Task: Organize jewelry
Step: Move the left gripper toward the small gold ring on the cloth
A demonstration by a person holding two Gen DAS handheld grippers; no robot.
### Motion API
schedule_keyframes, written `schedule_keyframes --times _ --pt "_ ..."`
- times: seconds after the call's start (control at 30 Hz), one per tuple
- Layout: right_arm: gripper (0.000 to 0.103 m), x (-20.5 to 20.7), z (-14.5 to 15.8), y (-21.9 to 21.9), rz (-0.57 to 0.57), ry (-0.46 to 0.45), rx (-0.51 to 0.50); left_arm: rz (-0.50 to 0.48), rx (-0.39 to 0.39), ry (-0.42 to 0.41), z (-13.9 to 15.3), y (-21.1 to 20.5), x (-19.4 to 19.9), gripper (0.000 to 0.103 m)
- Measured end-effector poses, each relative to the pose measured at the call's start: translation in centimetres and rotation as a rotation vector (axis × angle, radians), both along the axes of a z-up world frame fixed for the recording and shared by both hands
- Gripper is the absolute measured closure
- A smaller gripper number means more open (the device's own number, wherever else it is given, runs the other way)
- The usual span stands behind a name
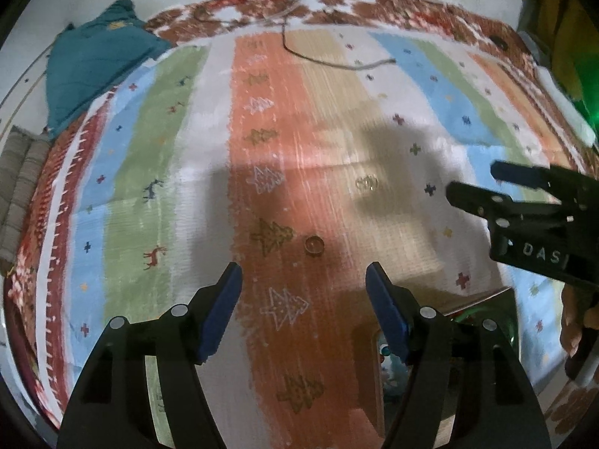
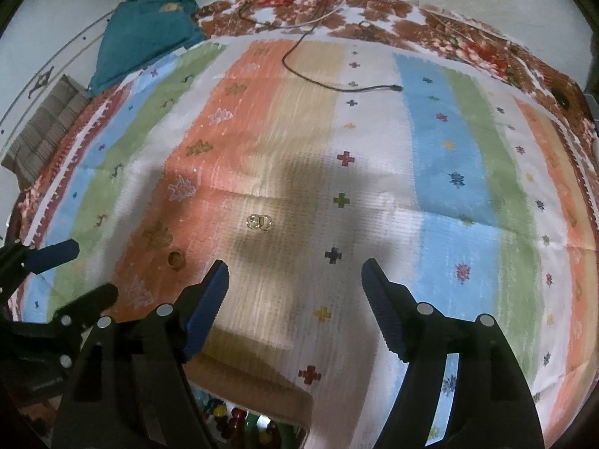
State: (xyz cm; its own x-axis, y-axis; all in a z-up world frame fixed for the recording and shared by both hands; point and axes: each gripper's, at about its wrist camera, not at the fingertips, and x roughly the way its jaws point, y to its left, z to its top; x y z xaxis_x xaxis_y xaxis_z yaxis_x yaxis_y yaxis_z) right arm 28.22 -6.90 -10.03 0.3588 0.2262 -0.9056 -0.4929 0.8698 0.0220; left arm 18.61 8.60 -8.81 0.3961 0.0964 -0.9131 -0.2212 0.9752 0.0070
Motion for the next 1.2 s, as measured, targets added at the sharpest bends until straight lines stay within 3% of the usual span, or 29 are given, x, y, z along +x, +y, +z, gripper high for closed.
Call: schedule_keyframes --times 0.77,1.2 --pt "0.030 4.3 -4.7 4.4 0.098 0.086 -0.103 -0.024 -0.021 0.115 -4.1 0.9 4.1 0.037" --pt "0.030 5.8 -6.3 5.6 0.144 0.128 -0.124 -0.024 -0.057 0.163 -6.0 1.3 5.4 0.045"
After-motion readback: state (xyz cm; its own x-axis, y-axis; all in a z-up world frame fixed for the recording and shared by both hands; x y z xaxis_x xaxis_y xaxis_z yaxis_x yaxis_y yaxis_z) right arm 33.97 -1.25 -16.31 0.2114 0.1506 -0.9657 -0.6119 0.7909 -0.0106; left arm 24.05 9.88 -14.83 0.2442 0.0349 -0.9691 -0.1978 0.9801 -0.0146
